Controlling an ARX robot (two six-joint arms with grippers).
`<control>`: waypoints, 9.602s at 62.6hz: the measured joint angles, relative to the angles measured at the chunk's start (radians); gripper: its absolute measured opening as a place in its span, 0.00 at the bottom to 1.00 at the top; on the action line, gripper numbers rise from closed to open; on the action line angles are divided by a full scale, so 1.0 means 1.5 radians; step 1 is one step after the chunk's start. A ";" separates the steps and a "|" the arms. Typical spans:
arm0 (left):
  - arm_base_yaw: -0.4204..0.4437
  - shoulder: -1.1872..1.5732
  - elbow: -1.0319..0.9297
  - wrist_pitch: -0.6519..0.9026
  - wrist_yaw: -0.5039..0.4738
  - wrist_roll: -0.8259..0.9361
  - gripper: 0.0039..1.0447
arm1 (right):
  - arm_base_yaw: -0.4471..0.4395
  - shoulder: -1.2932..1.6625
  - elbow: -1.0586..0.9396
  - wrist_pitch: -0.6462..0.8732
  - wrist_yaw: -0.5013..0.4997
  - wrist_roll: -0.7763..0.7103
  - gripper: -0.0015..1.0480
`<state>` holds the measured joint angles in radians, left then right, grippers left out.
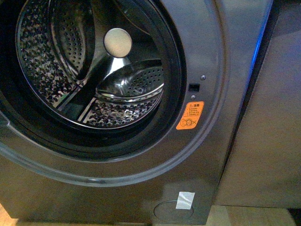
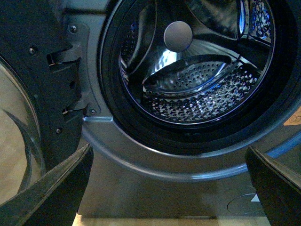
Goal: Put clothes into washing machine
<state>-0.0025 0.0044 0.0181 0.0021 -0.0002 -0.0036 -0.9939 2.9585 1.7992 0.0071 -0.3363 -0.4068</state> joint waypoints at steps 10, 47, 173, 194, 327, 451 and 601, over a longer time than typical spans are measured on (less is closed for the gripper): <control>0.000 0.000 0.000 0.000 0.000 0.000 0.94 | -0.007 0.021 0.012 0.014 0.014 -0.010 0.93; 0.000 0.000 0.000 0.000 0.000 0.000 0.94 | -0.013 0.050 -0.001 0.022 0.008 0.013 0.93; 0.000 0.000 0.000 0.000 0.000 0.000 0.94 | 0.345 -0.969 0.117 -0.027 -0.244 0.315 0.06; 0.000 0.000 0.000 0.000 0.000 0.000 0.94 | 0.757 -0.969 0.179 -0.171 -0.036 0.211 0.06; 0.019 0.672 0.453 0.598 0.613 -0.371 0.94 | 1.040 -0.978 0.181 -0.191 0.074 0.121 0.06; -0.503 0.831 0.764 0.327 0.067 -0.159 0.94 | 1.039 -0.979 0.181 -0.191 0.076 0.121 0.06; -0.094 0.823 0.480 0.394 -0.024 -0.174 0.08 | 1.055 -1.297 -0.285 -0.074 0.571 0.238 0.93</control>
<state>-0.1436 1.2388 0.7383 0.5938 -0.0360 -0.2642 0.5884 1.0134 1.3724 -0.1040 0.5209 -0.0494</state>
